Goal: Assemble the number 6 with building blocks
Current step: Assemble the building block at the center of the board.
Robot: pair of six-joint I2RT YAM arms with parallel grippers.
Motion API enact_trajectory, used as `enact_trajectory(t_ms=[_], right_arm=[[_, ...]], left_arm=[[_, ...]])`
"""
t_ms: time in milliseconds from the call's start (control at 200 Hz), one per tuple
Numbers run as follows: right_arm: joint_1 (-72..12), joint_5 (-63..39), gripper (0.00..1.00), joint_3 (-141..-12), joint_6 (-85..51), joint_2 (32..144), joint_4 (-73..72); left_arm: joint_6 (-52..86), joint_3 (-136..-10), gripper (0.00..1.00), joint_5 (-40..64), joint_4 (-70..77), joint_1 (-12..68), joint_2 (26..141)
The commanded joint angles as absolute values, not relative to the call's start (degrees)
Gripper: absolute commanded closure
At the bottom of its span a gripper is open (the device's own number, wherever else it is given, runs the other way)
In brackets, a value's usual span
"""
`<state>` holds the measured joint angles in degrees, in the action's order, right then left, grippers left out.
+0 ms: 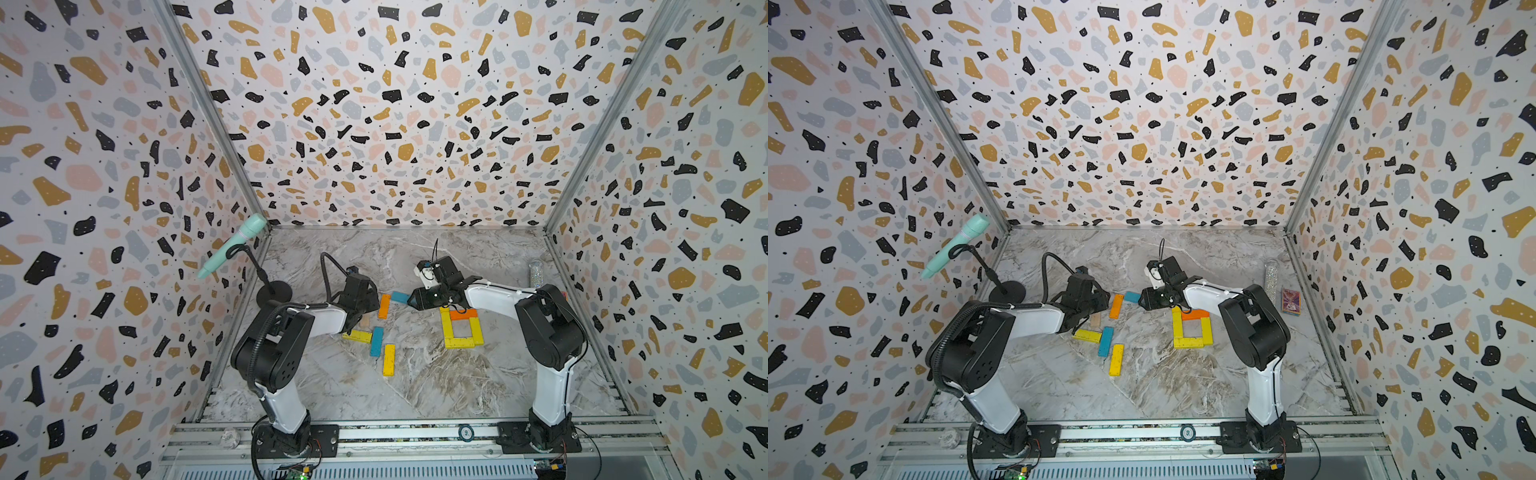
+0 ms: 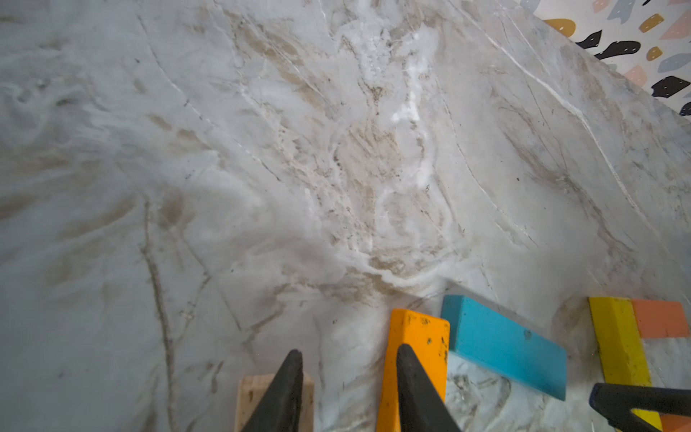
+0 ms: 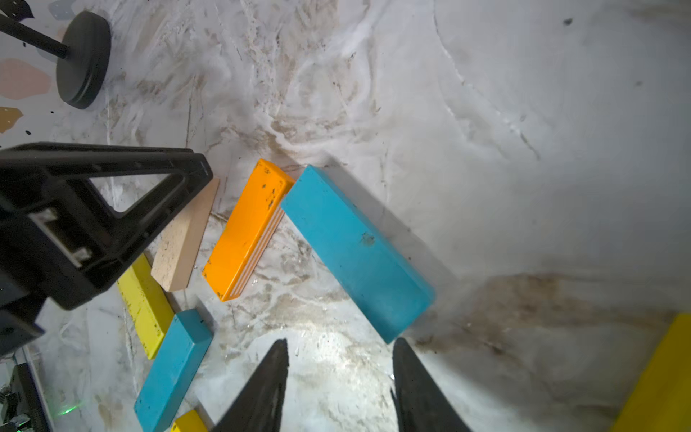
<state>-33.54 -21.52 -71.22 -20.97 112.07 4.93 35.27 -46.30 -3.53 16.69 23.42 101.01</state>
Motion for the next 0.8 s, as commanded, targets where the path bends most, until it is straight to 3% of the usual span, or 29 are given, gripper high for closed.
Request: enact_trajectory(t_ms=[0, 541, 796], right_arm=[[-33.41, -22.18, 0.52, -73.37, -21.04, 113.6, 4.5], [-32.32, -22.31, 0.51, -81.71, -16.39, 119.83, 9.75], [-32.9, -20.39, 0.51, -79.17, -15.07, 113.99, 10.1]], left_arm=[[34.01, -47.47, 0.63, -4.02, 14.77, 23.03, 102.78], [32.87, -49.51, 0.65, 0.88, 15.47, 23.03, 107.75], [31.58, -50.48, 0.66, -0.23, 14.77, 22.92, 106.7]])
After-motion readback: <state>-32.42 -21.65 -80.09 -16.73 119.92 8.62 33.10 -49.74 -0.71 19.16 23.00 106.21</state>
